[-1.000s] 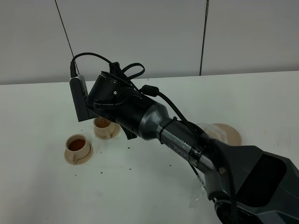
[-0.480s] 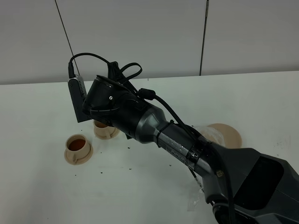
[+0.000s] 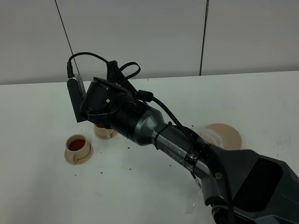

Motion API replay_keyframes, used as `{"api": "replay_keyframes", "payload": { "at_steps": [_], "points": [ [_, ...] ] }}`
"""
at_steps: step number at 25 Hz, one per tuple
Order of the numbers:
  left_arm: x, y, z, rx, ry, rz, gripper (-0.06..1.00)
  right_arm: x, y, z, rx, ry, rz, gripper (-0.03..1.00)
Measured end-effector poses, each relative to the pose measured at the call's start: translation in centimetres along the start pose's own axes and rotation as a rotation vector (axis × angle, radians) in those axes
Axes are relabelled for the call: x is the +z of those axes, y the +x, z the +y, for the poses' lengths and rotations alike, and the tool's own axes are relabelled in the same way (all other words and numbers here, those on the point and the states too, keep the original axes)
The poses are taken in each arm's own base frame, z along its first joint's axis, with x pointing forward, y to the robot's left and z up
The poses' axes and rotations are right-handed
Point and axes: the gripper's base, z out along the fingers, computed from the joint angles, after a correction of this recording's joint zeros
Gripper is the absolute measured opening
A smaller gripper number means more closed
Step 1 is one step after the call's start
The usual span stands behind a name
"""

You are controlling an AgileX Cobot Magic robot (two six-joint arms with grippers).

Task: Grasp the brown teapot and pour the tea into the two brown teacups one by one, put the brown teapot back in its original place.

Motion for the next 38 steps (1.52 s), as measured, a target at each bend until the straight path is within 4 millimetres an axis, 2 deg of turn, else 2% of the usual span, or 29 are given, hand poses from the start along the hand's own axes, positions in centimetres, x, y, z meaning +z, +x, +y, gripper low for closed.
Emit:
{"api": "replay_keyframes", "payload": {
  "at_steps": [33,38],
  "points": [
    [0.0,0.0,0.0,0.000,0.000,0.000,0.27,-1.3,-1.3,0.6,-0.017,0.037,0.042,0.10],
    [0.0,0.0,0.0,0.000,0.000,0.000,0.27,-0.9,-1.8,1.2,-0.031,0.040,0.057,0.10]
  ]
}}
